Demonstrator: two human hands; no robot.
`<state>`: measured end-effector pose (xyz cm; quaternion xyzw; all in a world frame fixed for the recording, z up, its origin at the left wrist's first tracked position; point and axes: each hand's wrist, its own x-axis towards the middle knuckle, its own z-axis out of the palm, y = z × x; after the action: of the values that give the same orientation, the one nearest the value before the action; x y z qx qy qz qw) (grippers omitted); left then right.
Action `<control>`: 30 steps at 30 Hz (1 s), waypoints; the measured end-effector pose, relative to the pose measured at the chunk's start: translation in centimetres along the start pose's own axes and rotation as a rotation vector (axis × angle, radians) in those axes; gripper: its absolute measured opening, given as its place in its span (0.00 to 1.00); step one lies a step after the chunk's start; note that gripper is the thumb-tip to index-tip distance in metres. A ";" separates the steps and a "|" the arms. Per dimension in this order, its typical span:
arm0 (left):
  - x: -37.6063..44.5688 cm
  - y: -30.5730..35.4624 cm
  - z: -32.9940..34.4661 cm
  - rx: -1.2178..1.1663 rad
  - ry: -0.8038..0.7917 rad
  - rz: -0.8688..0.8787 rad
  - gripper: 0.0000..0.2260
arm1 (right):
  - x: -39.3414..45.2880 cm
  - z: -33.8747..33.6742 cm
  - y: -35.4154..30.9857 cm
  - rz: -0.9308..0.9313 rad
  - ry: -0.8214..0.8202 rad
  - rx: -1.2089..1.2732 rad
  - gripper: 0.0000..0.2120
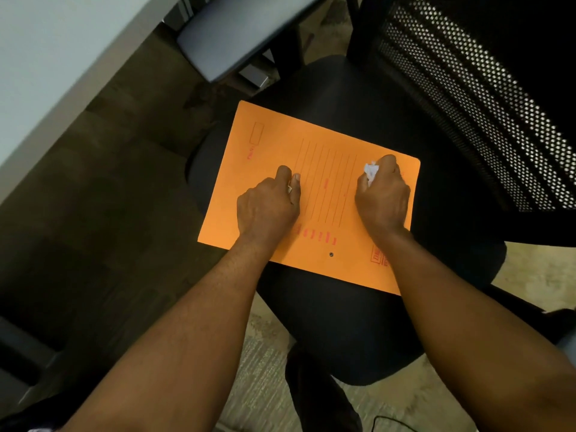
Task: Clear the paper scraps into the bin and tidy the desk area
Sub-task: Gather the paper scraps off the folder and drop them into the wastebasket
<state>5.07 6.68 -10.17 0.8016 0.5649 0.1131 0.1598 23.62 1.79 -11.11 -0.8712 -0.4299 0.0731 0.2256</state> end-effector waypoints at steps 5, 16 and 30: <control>-0.3 -0.2 -0.8 -0.236 0.089 -0.076 0.20 | 0.2 -0.6 0.0 0.044 0.064 0.115 0.13; -9.0 -8.3 -6.6 -0.650 0.361 -0.534 0.27 | -6.7 0.0 -11.3 0.014 -0.063 0.567 0.33; -41.3 -29.1 -9.1 -0.442 0.619 -1.091 0.25 | -43.5 10.7 -29.5 -0.202 -0.900 0.655 0.35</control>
<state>-37.40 -21.99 -12.92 0.2797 0.8729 0.3543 0.1852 -27.87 -13.07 -10.02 -0.5930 -0.5199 0.5452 0.2844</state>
